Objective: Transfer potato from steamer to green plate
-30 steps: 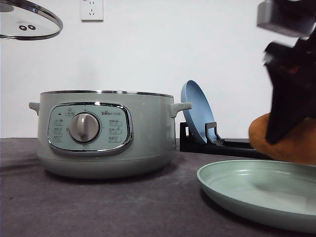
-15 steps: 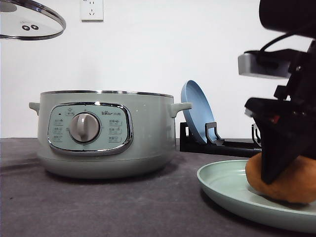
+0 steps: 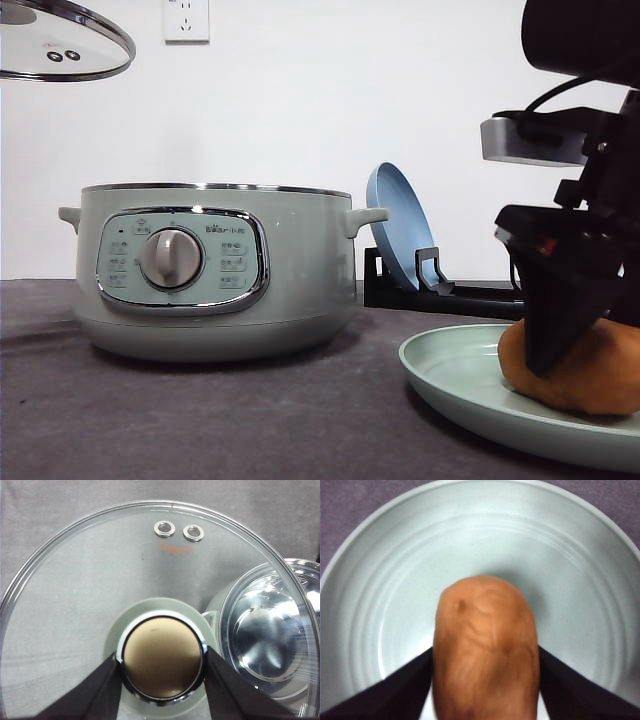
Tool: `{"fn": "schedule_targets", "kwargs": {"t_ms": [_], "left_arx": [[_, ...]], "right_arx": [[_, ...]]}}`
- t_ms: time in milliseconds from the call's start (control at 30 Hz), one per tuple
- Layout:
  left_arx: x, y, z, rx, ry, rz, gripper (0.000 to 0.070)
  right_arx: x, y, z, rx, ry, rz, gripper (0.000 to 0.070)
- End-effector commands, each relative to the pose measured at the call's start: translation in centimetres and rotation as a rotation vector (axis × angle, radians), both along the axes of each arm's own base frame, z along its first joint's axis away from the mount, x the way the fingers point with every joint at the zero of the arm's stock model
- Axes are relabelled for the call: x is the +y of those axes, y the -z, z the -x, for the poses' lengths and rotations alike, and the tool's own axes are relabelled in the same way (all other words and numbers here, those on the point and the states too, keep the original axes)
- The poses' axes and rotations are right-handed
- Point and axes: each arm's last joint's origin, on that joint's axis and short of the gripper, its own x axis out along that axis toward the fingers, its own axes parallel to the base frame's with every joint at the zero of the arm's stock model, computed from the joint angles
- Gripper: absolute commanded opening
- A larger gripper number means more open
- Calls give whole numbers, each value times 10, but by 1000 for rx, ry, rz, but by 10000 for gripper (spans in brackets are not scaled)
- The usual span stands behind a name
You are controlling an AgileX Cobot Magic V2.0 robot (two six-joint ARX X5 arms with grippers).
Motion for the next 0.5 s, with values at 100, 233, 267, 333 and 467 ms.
{"fn": "schedule_targets", "kwargs": {"t_ms": [100,233,267,333,467], "left_arx": [[-1,-13,4,-77,3,3,0],[-1,-13,4,-77,3,3,0],[-1,-13,4,-77,2,3,0],[-1,-13,4,-77,2,3,0],[-1,-13,5,-76,2,3,0]], "right_arx": [[1,-28,0,-51,-7,-33,496],[-4,-58,7,-79,-7,-52,554],[-6,-66,9,-88,-7,-59,566],[-9,-83,14,-113,-7,-76,573],[-19,-125,29,-208,-8,-146,573]]}}
